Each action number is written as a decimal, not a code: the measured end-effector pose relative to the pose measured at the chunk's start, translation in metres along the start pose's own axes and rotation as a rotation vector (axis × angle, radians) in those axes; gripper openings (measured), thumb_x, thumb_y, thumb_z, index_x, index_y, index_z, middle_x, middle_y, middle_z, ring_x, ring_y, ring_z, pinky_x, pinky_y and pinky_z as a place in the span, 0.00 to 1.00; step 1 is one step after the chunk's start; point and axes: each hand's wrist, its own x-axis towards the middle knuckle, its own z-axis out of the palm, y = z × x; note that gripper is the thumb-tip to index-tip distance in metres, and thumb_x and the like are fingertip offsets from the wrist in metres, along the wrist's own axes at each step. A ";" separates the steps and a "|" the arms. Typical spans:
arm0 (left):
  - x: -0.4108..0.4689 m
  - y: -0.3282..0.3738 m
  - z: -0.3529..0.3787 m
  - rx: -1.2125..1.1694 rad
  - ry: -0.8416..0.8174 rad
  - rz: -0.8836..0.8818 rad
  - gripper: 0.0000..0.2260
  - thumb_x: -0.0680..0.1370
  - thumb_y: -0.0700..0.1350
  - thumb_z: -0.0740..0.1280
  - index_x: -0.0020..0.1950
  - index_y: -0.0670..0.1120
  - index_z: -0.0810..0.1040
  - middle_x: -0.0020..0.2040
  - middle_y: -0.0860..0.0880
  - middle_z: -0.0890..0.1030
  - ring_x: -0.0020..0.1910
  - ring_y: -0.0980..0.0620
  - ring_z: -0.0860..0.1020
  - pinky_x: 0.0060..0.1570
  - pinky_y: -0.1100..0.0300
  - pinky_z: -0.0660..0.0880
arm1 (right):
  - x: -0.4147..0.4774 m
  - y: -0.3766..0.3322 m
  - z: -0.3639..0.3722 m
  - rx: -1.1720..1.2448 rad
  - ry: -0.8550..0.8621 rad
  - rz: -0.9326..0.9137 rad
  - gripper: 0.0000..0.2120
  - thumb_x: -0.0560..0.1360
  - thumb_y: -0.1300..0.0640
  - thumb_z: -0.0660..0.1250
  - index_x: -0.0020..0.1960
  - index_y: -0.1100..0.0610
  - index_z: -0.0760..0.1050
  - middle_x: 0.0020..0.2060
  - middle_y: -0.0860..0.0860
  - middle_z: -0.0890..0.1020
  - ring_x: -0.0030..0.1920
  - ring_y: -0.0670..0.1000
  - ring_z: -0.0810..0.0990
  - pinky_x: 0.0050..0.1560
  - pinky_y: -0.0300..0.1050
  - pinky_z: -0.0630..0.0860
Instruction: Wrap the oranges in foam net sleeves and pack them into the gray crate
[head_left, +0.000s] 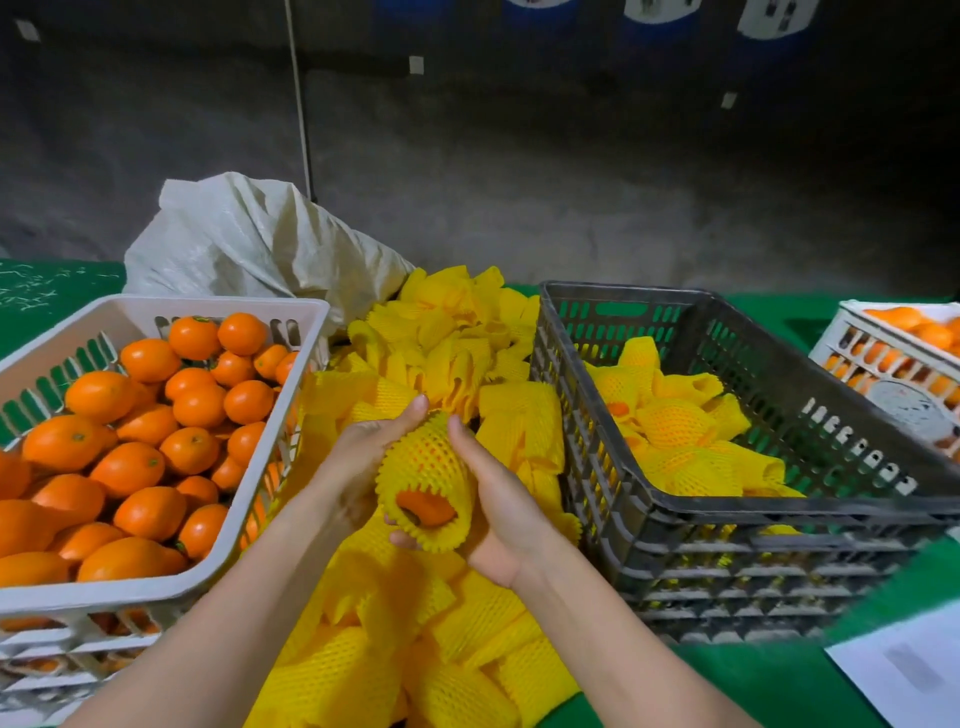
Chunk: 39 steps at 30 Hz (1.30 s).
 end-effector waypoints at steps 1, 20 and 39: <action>0.001 -0.001 0.002 -0.017 -0.021 0.002 0.15 0.72 0.53 0.68 0.40 0.40 0.80 0.31 0.47 0.84 0.29 0.53 0.82 0.24 0.64 0.75 | -0.003 -0.003 0.000 0.034 -0.012 -0.013 0.32 0.68 0.44 0.67 0.69 0.52 0.66 0.56 0.60 0.78 0.38 0.56 0.82 0.32 0.50 0.80; 0.032 -0.007 0.170 0.766 -0.210 0.850 0.04 0.78 0.40 0.66 0.45 0.41 0.79 0.43 0.44 0.81 0.45 0.47 0.77 0.45 0.54 0.70 | 0.005 -0.212 -0.181 -0.724 0.794 -0.522 0.37 0.64 0.56 0.77 0.68 0.48 0.63 0.55 0.50 0.74 0.50 0.50 0.76 0.38 0.42 0.74; 0.071 -0.021 0.223 1.256 -0.140 0.751 0.10 0.73 0.33 0.65 0.53 0.37 0.77 0.51 0.39 0.80 0.49 0.41 0.78 0.45 0.52 0.73 | 0.151 -0.177 -0.238 -1.376 0.712 -0.006 0.40 0.72 0.58 0.65 0.76 0.51 0.45 0.71 0.60 0.63 0.70 0.63 0.63 0.68 0.55 0.64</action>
